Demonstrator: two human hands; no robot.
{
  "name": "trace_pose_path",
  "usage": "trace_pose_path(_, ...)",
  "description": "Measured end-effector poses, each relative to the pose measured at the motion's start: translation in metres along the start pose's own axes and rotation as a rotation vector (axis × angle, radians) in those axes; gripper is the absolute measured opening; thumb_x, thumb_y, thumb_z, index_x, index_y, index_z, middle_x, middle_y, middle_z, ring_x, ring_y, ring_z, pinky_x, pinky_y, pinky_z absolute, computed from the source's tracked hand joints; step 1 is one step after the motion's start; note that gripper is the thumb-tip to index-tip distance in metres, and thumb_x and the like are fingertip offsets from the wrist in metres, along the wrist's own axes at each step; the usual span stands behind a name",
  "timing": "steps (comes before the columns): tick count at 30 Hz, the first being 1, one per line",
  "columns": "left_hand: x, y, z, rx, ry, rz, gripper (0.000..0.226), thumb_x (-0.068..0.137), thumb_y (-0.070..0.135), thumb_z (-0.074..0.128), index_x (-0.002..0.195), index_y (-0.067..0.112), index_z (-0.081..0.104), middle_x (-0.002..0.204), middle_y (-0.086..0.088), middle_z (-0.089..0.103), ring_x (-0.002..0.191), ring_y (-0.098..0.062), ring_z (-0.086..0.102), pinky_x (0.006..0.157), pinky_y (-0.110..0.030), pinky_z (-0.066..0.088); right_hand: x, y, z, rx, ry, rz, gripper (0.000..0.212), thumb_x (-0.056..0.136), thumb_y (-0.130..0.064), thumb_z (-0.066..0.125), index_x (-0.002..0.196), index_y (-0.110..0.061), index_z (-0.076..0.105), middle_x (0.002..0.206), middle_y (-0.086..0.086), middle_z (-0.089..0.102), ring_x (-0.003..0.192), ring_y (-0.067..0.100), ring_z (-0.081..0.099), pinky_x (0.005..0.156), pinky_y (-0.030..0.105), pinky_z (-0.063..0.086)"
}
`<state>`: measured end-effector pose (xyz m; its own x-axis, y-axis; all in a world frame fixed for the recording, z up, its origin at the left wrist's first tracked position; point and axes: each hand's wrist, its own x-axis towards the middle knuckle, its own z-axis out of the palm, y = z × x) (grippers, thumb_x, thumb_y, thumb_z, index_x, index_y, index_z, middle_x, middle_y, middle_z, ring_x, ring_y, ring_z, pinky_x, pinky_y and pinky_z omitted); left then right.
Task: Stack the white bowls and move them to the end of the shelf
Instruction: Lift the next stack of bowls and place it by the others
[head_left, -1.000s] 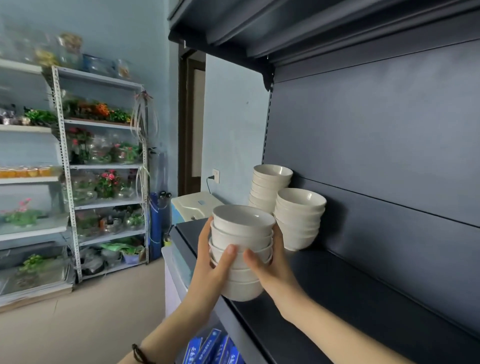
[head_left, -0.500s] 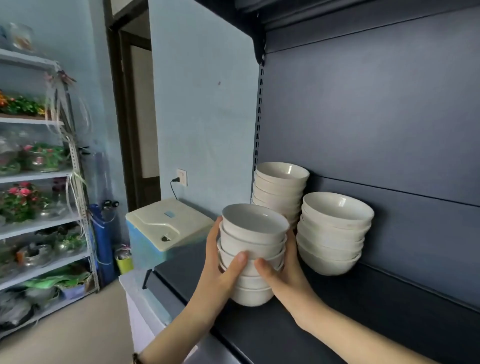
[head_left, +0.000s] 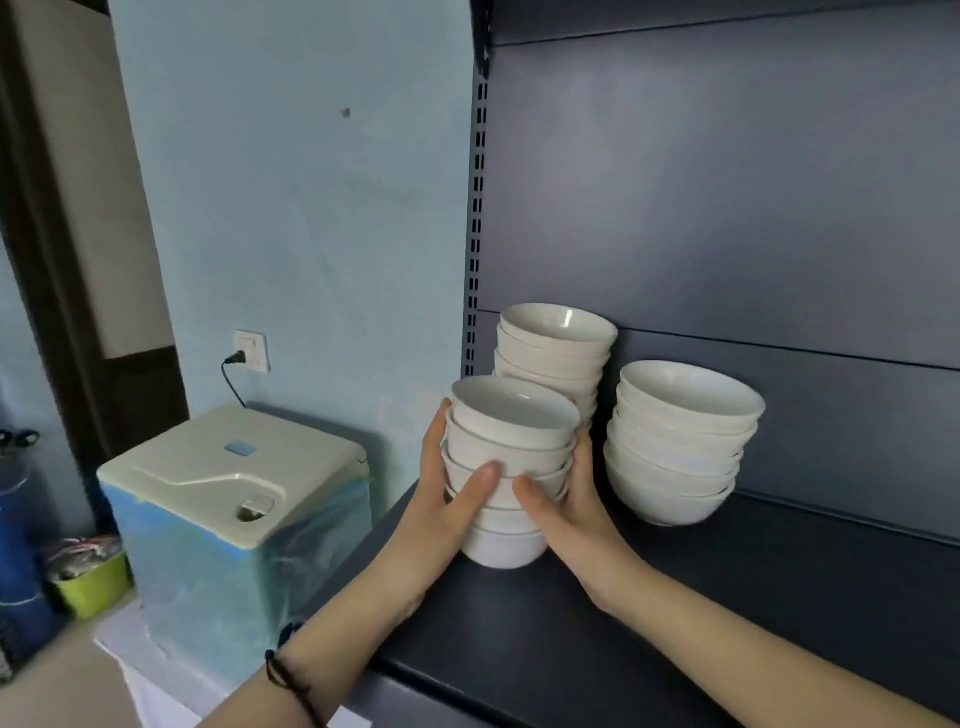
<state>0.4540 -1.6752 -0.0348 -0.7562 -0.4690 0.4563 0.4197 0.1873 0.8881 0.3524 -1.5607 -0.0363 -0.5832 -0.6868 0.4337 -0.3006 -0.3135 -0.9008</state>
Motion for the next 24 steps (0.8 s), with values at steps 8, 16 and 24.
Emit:
trace_pose_path(8,0.013,-0.005,-0.014,-0.014,-0.075,0.016,0.067,0.096,0.02,0.057,0.149,0.035,0.018,0.135,0.034,0.043,0.12,0.021,0.046,0.089,-0.001,0.039,0.003,-0.004,0.012,-0.12,0.093,-0.012,0.084,0.085,-0.029,0.072,0.15,-0.037,0.019,0.142,-0.025,0.046,0.129,-0.008,0.046,0.097,0.009,0.042)
trace_pose_path(16,0.004,0.007,-0.01,0.024,0.074,-0.081,0.071,0.092,0.021,0.061,0.148,0.033,0.018,0.123,0.013,0.051,0.1,0.007,0.059,0.077,-0.011,0.046,-0.015,-0.02,0.007,-0.24,0.088,0.113,0.076,0.087,-0.042,0.07,0.143,-0.051,0.019,0.137,-0.032,0.039,0.125,-0.01,0.045,0.098,0.011,0.043)
trace_pose_path(24,-0.026,0.026,0.009,0.435,0.428,0.201,0.069,0.082,0.052,0.068,0.134,0.014,0.042,0.13,-0.001,0.045,0.124,-0.025,0.043,0.107,-0.047,0.04,-0.07,-0.049,-0.033,-0.384,0.174,0.354,0.037,0.093,-0.029,0.062,0.128,-0.034,0.052,0.118,-0.005,0.061,0.107,0.012,0.063,0.1,0.035,0.051)
